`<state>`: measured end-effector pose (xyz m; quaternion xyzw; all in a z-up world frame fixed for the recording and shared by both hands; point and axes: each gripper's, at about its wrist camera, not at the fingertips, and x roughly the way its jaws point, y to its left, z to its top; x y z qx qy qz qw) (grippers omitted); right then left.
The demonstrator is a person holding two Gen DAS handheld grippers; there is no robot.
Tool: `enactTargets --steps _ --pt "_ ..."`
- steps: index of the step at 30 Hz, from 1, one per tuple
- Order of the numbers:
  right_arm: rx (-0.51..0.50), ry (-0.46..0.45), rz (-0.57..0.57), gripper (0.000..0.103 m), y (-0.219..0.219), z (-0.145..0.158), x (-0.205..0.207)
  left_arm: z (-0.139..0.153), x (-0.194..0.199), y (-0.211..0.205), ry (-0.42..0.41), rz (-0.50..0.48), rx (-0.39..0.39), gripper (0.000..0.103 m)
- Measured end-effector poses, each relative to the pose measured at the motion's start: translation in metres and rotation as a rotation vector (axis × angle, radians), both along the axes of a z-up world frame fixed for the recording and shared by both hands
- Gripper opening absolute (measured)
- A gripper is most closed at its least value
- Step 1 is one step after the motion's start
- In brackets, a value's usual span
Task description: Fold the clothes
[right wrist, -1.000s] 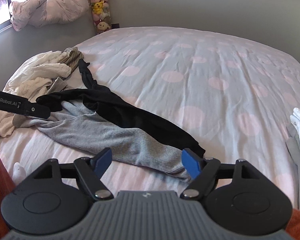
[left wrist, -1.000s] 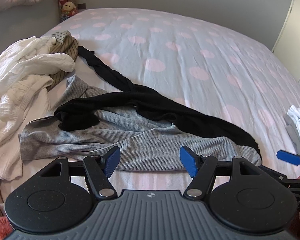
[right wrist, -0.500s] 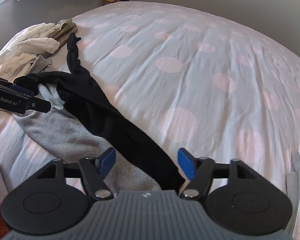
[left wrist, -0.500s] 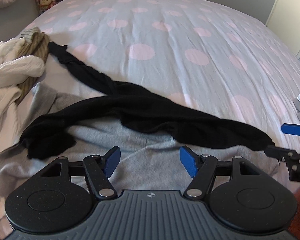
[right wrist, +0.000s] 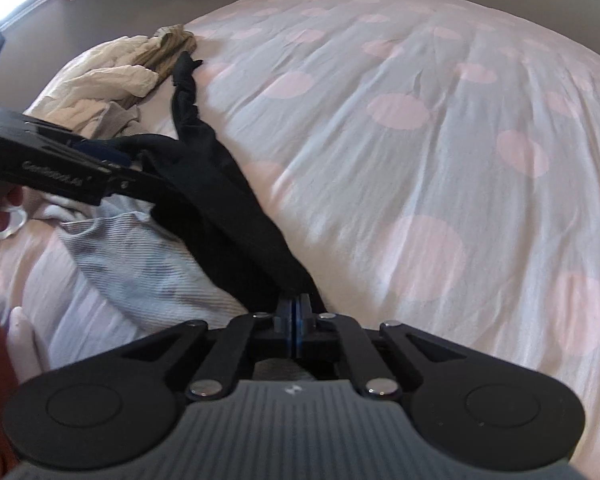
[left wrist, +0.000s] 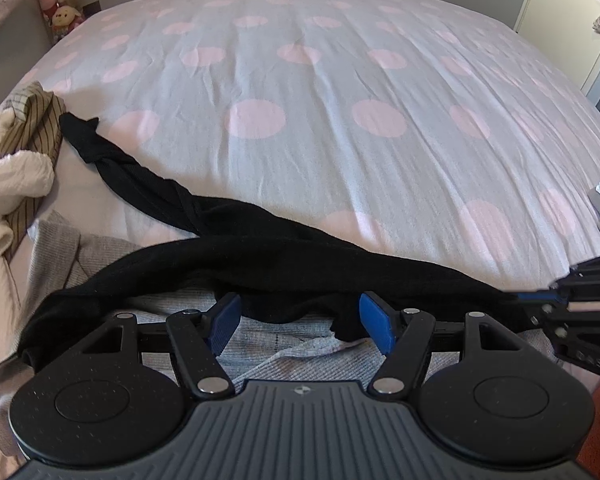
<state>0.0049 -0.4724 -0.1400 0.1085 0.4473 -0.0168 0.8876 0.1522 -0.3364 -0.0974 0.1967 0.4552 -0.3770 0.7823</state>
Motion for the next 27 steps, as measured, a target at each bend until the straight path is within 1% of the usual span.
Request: enactTargets --steps 2,4,9,12,14,15,17,20,22,25,26,27 --pt "0.026 0.002 0.044 0.003 0.011 0.009 -0.011 0.005 -0.006 0.0 -0.008 -0.021 0.004 0.065" --pt "0.042 0.024 0.096 0.002 0.024 0.013 -0.021 0.011 -0.011 0.001 -0.015 -0.043 0.008 0.065" --pt "0.106 0.134 0.22 0.002 0.056 0.008 -0.04 0.024 -0.025 0.002 -0.034 -0.097 0.02 0.065" --pt "0.083 0.185 0.262 0.002 0.073 0.0 -0.049 0.024 -0.033 0.002 -0.039 -0.12 0.035 0.065" --pt "0.076 0.199 0.26 0.003 0.077 -0.003 -0.056 0.022 -0.036 0.001 -0.033 -0.144 0.047 0.065" --pt "0.073 0.194 0.254 0.008 0.077 -0.002 -0.059 0.02 -0.037 0.0 -0.03 -0.158 0.053 0.065" --pt "0.074 0.178 0.236 0.015 0.075 0.003 -0.065 0.017 -0.038 -0.003 -0.026 -0.192 0.069 0.065" --pt "0.063 0.151 0.181 0.032 0.064 0.013 -0.072 0.013 -0.037 -0.011 -0.038 -0.247 0.099 0.065" --pt "0.047 0.147 0.122 0.033 0.052 0.016 -0.075 0.011 -0.036 -0.021 -0.055 -0.295 0.119 0.065" --pt "0.049 0.168 0.019 0.04 0.033 0.013 -0.074 0.006 -0.035 -0.039 -0.075 -0.377 0.152 0.065" --pt "0.053 0.181 -0.013 0.045 0.027 0.011 -0.071 0.004 -0.034 -0.045 -0.079 -0.405 0.163 0.065" --pt "0.058 0.198 -0.037 0.052 0.023 0.008 -0.068 0.002 -0.034 -0.051 -0.087 -0.435 0.174 0.065"
